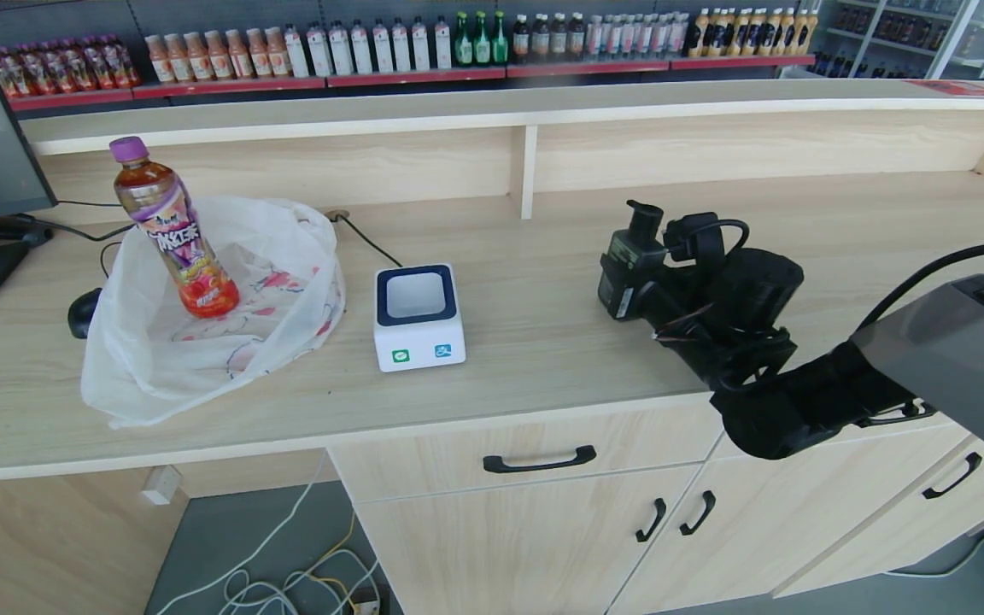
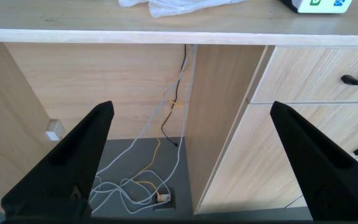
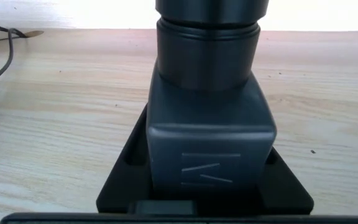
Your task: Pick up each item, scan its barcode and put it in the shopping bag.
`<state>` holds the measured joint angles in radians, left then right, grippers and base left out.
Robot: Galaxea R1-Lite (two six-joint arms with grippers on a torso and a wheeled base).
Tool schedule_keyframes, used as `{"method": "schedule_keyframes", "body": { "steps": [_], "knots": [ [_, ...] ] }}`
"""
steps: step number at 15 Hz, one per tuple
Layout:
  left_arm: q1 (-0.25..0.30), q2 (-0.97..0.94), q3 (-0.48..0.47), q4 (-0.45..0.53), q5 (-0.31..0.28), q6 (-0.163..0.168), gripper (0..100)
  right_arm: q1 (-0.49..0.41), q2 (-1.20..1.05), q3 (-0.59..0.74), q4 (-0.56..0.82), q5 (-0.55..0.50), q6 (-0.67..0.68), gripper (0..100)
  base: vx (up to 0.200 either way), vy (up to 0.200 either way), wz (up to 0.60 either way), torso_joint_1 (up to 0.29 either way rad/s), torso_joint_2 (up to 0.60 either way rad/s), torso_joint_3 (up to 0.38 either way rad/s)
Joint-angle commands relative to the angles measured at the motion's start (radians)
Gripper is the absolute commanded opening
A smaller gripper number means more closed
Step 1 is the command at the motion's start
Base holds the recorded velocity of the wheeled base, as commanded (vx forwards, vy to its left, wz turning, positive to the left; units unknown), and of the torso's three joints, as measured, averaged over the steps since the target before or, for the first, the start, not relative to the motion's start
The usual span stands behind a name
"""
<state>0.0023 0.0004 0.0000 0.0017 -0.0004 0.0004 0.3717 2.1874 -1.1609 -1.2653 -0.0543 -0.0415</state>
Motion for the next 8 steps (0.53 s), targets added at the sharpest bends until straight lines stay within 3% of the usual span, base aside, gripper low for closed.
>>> {"method": "schedule_keyframes", "body": {
  "steps": [1,8],
  "knots": [
    [0.001,0.0,0.0,0.0,0.0,0.001,100,0.003,-0.02,0.004,0.0,-0.001,0.003,0,0.0,0.0,0.0,0.0,0.0,0.0],
    [0.001,0.0,0.0,0.0,0.0,0.001,100,0.003,-0.121,0.078,-0.006,-0.001,0.006,0,0.0,0.0,0.0,0.0,0.0,0.0]
  ]
}}
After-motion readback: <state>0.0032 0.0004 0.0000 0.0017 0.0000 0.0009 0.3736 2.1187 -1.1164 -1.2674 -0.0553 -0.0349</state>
